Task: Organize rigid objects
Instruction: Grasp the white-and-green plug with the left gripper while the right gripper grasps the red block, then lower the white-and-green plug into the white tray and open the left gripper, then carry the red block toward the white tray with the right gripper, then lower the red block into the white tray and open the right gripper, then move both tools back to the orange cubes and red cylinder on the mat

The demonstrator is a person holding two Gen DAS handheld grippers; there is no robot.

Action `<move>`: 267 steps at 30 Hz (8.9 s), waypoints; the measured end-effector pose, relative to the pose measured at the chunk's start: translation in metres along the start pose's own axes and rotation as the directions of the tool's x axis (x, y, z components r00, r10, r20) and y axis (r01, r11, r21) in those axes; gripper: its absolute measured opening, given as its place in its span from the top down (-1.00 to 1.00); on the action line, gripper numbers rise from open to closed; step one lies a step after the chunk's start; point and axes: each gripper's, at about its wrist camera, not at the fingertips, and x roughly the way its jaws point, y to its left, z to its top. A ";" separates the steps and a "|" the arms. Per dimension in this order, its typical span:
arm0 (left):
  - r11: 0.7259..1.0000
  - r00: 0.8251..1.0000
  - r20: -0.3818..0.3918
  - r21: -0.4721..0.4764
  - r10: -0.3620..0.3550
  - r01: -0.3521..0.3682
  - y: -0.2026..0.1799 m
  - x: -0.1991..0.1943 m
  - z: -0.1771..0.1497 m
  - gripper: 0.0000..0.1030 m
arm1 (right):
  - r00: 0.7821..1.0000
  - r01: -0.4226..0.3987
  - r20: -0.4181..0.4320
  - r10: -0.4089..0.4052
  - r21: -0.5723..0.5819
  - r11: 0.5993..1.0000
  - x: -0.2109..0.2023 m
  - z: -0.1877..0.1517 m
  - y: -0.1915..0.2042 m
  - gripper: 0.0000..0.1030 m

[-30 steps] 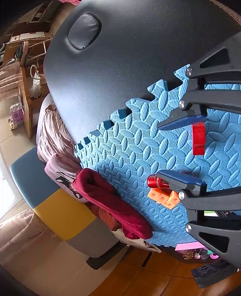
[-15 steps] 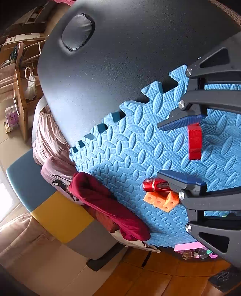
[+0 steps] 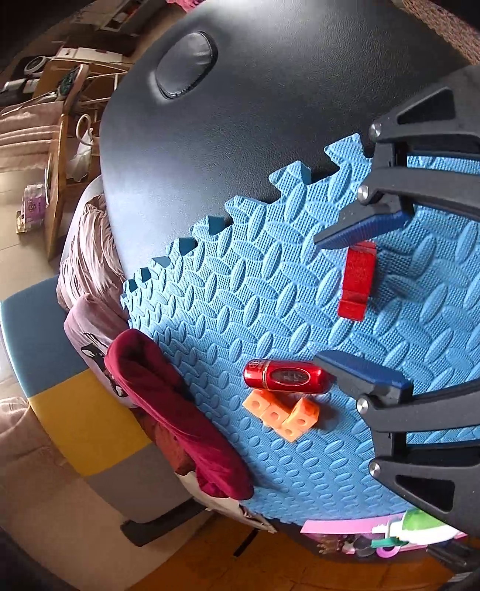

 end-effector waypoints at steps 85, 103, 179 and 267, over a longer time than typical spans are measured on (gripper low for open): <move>0.837 0.901 0.045 -0.391 0.432 -0.382 0.160 -0.108 -0.075 -0.65 | 0.980 0.191 0.017 -0.198 -0.359 0.914 0.015 -0.025 0.045 0.72; 0.831 0.891 0.047 -0.385 0.451 -0.401 0.156 -0.117 -0.079 -0.65 | 0.994 0.091 -0.022 -0.105 -0.356 0.930 0.020 -0.028 0.053 0.72; 0.698 0.834 0.010 -0.554 0.551 -0.454 0.223 -0.167 -0.142 -0.65 | 0.869 -0.443 -0.175 0.463 -0.692 0.570 -0.078 -0.132 0.279 0.73; 0.782 0.827 0.078 -0.388 0.556 -0.489 0.165 -0.164 -0.103 -0.65 | 0.927 -0.214 0.072 0.368 -0.705 0.676 -0.073 -0.084 0.254 0.17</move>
